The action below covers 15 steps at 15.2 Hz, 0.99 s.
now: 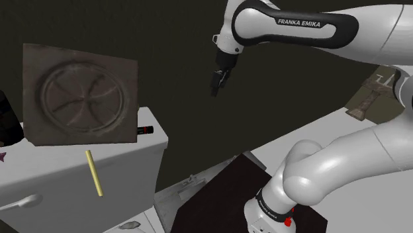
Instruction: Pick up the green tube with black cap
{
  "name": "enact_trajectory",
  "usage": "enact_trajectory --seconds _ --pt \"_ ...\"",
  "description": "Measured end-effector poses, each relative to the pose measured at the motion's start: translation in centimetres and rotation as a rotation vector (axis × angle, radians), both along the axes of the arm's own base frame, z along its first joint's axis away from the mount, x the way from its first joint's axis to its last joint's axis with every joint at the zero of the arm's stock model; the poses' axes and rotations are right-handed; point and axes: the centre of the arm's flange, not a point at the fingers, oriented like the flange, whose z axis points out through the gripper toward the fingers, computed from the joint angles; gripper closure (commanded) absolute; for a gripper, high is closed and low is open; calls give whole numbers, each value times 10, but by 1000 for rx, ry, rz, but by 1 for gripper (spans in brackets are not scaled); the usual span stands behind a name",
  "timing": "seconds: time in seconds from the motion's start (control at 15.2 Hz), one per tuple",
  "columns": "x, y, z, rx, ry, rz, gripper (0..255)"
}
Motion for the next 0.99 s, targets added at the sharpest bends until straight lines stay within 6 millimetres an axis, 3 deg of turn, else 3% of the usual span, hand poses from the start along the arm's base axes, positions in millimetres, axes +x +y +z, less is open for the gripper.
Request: enact_trajectory --seconds 0.46,0.99 --pt "59 55 -47 11 12 237 0" --pt "104 132 -99 22 26 509 0"
